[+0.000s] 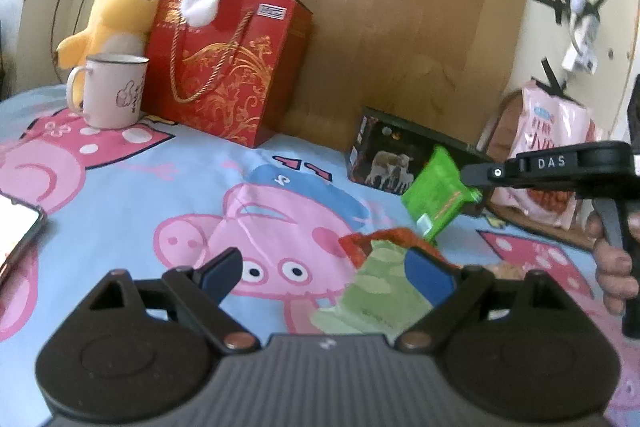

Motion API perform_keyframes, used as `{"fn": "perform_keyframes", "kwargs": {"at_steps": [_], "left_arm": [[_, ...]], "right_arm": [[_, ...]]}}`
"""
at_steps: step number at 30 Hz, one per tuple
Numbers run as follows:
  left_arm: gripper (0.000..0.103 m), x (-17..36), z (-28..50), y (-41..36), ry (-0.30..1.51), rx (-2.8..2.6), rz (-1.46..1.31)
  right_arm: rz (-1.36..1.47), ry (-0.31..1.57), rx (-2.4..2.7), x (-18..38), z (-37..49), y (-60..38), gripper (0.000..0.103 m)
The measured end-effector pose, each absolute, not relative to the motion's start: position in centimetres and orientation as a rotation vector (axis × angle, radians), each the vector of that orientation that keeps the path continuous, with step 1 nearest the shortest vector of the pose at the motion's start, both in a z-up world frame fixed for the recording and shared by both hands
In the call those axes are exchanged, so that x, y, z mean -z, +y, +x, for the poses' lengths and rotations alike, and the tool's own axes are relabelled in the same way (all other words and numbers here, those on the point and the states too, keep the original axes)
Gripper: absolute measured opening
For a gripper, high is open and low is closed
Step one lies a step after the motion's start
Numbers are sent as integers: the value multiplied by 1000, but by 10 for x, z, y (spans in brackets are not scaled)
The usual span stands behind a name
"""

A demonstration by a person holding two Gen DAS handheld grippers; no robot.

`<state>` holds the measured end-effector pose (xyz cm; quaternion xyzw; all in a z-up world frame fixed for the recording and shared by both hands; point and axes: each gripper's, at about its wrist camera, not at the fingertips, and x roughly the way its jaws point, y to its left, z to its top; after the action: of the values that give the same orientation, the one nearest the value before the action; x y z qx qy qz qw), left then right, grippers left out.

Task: Organize snacks
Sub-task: 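Carry the green packet into the black box and open the right gripper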

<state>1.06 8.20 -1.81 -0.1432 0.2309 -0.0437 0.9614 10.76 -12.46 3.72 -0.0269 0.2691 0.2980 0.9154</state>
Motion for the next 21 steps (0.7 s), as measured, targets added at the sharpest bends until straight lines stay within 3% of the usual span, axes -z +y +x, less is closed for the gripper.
{"fn": "perform_keyframes", "kwargs": {"at_steps": [7,15,17,21], "left_arm": [[91,21,12,103,466,97,-415],[92,9,37,134,540,206,-548],[92,2,56,142,581,260,-591],[89,-3,104,136,691,319,-607]], "right_arm": [[-154,578,-784,-42,96,-86,4],[-11,574,-721,-65,100,-127,35],[39,656,-712,-61,115,-138,42],[44,815,-725,-37,134,-140,46]]}}
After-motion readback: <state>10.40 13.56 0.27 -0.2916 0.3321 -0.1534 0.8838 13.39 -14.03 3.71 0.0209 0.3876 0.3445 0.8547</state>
